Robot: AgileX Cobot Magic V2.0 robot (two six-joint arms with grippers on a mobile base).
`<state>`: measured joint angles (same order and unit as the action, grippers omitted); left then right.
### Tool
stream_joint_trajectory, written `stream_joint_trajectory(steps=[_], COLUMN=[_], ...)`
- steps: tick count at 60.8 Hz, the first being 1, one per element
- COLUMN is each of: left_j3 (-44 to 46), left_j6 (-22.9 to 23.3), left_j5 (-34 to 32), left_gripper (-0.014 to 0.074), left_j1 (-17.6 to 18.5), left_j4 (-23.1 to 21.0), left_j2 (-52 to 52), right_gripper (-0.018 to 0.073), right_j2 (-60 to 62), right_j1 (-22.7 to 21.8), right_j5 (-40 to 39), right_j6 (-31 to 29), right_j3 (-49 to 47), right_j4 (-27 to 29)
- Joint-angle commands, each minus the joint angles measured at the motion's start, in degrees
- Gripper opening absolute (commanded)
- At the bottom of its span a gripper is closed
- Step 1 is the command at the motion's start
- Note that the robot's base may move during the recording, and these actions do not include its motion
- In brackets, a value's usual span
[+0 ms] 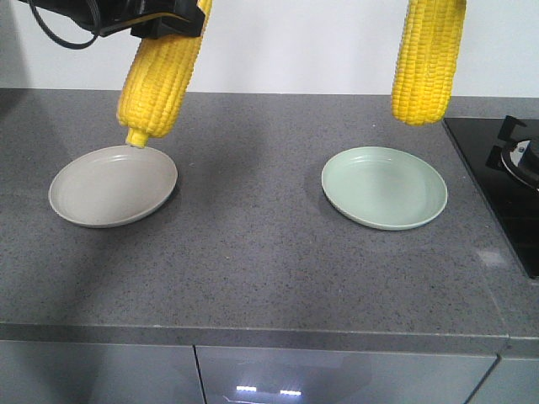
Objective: Distribute corn equally
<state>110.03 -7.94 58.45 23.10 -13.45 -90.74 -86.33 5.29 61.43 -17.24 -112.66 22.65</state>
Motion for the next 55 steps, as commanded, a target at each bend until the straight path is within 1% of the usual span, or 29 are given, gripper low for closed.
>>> stream_joint_trajectory(steps=[1, 55], left_j3=[1.7, 1.7], left_j6=[0.4, 0.4], left_j5=[-3.6, -3.6], left_gripper=[-0.0006, -0.0006], left_j1=[-0.1, -0.1], left_j4=[-1.1, -1.1], left_j2=[2.1, 2.1], right_gripper=[-0.0005, -0.0005], right_j2=[2.0, 2.0], right_j1=[-0.2, -0.2], right_j5=[-3.8, -3.8], right_j6=[-0.4, -0.4], right_j3=[-1.7, -1.7], right_j4=[1.2, 1.2])
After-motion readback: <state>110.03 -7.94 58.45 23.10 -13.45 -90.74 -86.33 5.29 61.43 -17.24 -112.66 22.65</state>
